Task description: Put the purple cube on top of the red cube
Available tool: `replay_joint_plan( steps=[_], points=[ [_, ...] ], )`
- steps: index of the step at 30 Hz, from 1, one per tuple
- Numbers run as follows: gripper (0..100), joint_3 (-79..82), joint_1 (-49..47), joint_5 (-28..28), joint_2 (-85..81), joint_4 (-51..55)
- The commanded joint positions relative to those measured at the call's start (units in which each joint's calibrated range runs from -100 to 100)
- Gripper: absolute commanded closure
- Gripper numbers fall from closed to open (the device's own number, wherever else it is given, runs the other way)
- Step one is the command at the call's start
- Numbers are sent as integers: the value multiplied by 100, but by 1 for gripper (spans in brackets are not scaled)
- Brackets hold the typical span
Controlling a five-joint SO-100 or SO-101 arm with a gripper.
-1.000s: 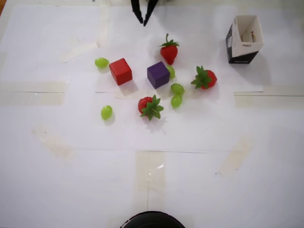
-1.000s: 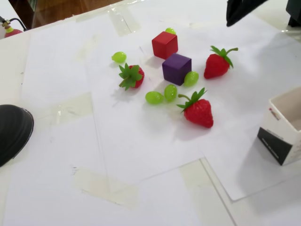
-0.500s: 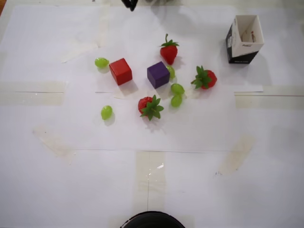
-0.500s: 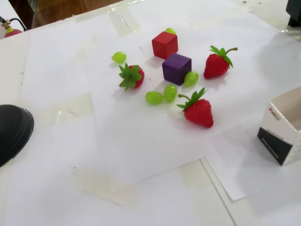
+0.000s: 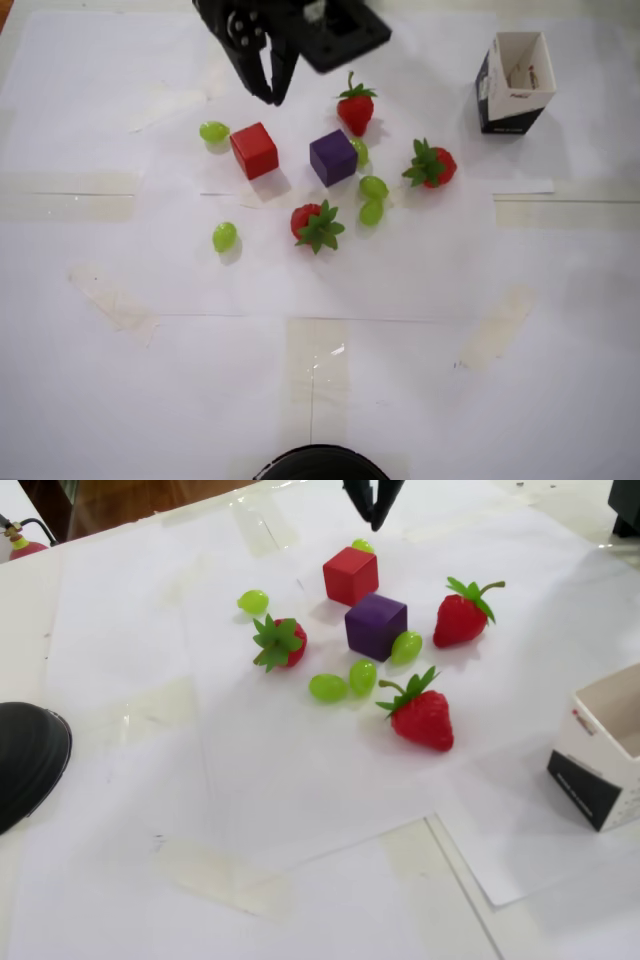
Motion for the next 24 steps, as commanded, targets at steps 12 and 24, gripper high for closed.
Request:
replay_joint_plan(
  steps=[12, 24],
  points=[
    [93, -821, 352, 78, 314, -160],
    [77, -830, 213, -59, 512, 85]
  ],
)
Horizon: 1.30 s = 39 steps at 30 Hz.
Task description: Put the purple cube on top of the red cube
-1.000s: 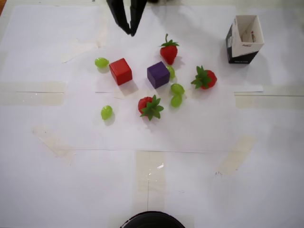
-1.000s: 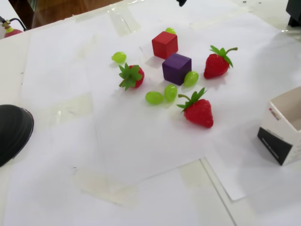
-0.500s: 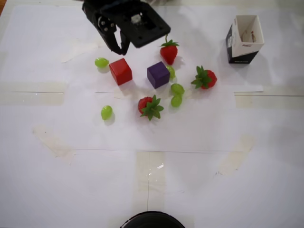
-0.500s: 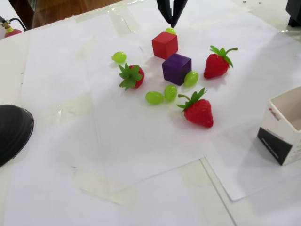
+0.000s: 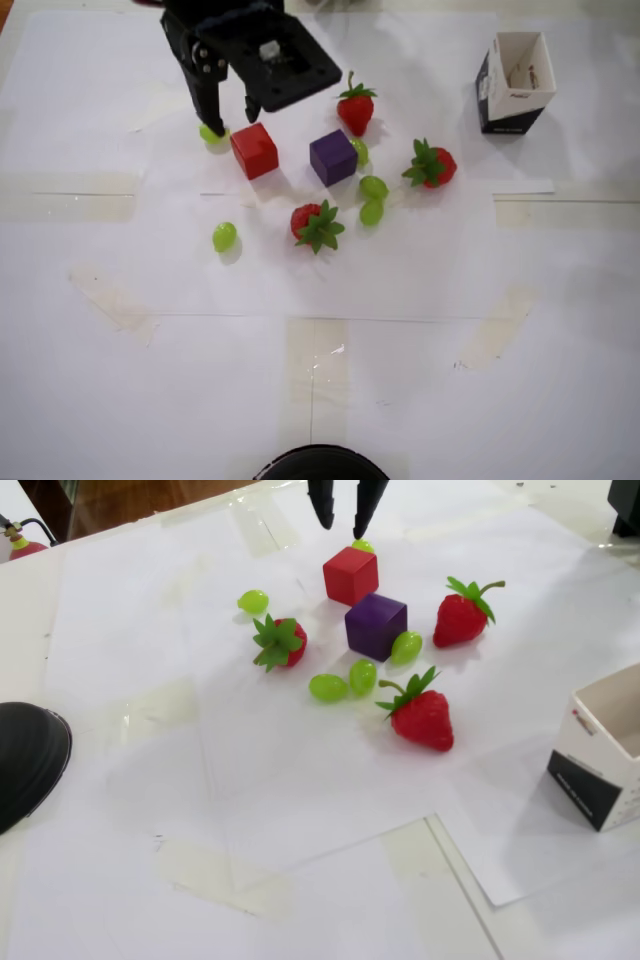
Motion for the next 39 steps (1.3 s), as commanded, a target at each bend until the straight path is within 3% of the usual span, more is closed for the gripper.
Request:
replay_joint_plan(
  steps=[1, 18, 39],
  points=[
    [76, -450, -124, -63, -25, 173],
    [67, -277, -381, -195, 456, 271],
    [72, 159, -367, -259, 955, -309]
  ],
)
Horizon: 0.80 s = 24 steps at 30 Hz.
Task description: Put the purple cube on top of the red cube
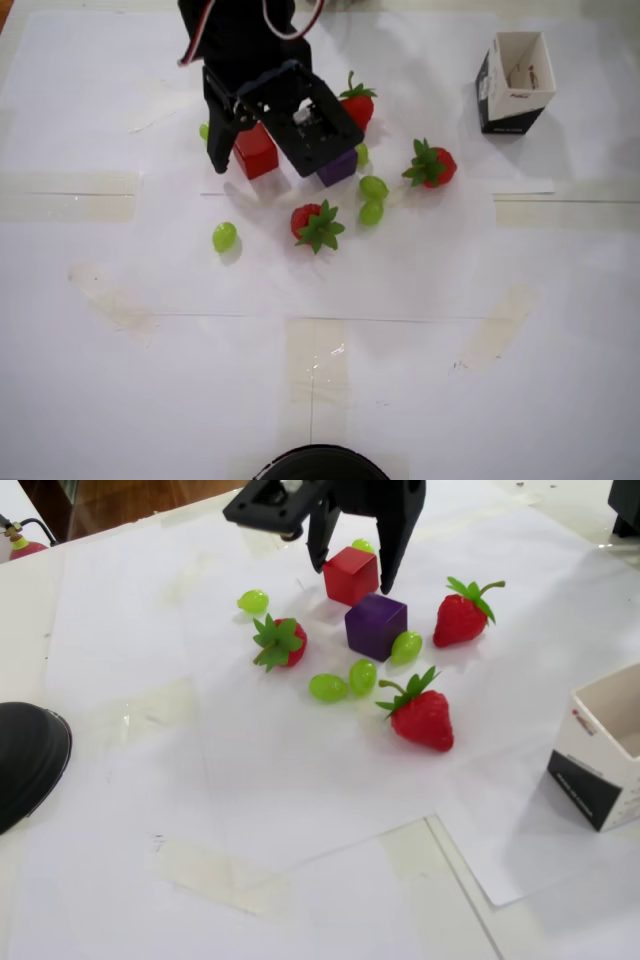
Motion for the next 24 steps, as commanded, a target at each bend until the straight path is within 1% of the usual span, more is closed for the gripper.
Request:
replay_joint_plan(
  steps=[1, 3, 10, 18, 22, 24],
  points=[
    [73, 15, -7, -63, -72, -56],
    [79, 15, 22, -68, -63, -64],
    [88, 115, 88, -107, -55, -105],
    [90, 151, 96, -127, -106, -97],
    [94, 151, 110, -137, -227, -40],
    [95, 151, 110, -151, -296, -7]
  ],
)
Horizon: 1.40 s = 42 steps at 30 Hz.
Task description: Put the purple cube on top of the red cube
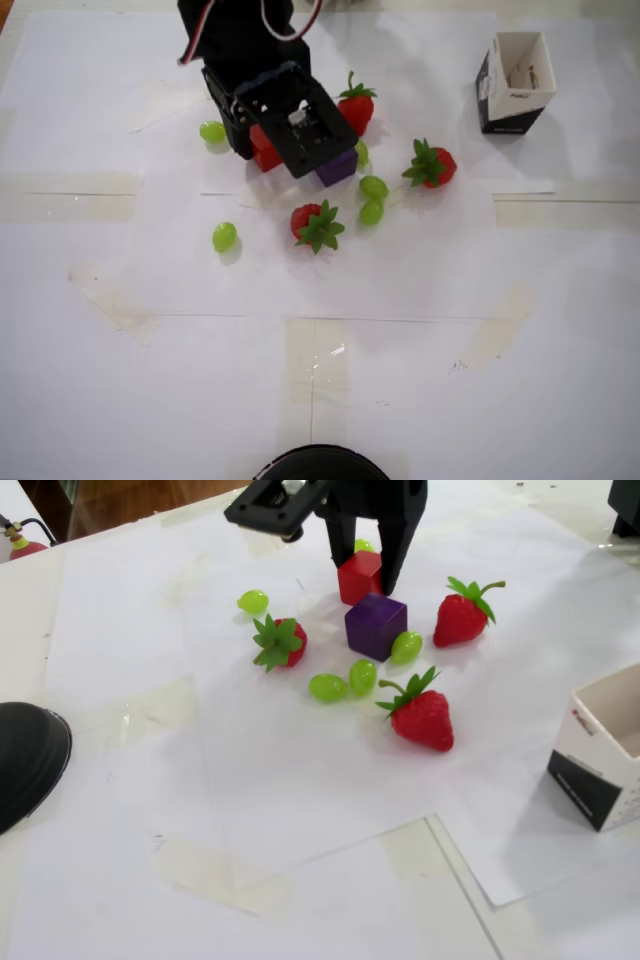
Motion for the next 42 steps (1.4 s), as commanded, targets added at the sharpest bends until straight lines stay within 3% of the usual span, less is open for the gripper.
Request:
replay_joint_plan(
  steps=[1, 21, 32, 42],
  points=[
    [95, 24, 65, -63, -339, 48],
    [95, -1994, -508, -503, -1035, 2009],
    [95, -2058, -1192, -840, -1009, 1911],
    [95, -1467, -1258, -869, -932, 1266]
  ],
)
